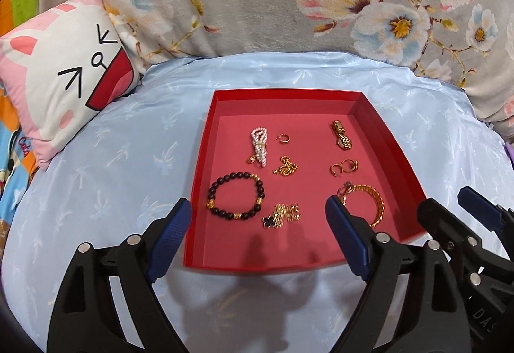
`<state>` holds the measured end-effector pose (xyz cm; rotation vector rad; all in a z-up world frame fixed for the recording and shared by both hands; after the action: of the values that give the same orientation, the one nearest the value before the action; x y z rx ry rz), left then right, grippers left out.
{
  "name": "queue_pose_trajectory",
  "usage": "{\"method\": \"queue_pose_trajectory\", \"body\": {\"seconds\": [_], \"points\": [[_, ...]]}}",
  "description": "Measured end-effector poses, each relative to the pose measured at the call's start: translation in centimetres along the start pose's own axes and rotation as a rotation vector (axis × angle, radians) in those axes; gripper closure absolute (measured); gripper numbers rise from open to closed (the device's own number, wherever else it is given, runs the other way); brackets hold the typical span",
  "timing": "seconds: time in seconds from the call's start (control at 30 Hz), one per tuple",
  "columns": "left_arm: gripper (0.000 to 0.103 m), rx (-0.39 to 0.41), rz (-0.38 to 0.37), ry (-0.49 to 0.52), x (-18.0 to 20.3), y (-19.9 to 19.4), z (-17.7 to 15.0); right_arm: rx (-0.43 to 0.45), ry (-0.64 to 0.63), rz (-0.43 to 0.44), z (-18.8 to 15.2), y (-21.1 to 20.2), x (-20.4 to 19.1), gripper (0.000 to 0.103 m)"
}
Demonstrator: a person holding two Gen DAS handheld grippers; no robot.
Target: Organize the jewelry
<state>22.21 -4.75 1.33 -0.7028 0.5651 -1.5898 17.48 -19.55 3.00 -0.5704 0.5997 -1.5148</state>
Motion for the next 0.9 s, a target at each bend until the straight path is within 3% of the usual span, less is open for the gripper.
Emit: {"method": "queue_pose_trajectory", "body": {"seconds": [0.17,0.9], "points": [[0.015,0.006,0.012,-0.008,-0.5,-1.1,-1.1,0.011,0.016,-0.009,-1.1,-0.8,0.1,0.027],[0.014,0.0,0.062,-0.071,-2.3,-1.8,-6.9,0.037,-0.043,-0.041,-5.6,-2.3,-0.7,0.027]]}}
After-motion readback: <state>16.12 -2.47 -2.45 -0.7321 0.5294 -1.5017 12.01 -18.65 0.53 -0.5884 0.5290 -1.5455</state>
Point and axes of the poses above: each gripper's, at about its wrist camera, not at the fingertips, and y roughly the way its jaws point, x to its right, z to its top, the point moved 9 cm from there along y, roughly the way its jaws point, and after that the axes turned 10 degrees about -y, right-handed, at the moved point
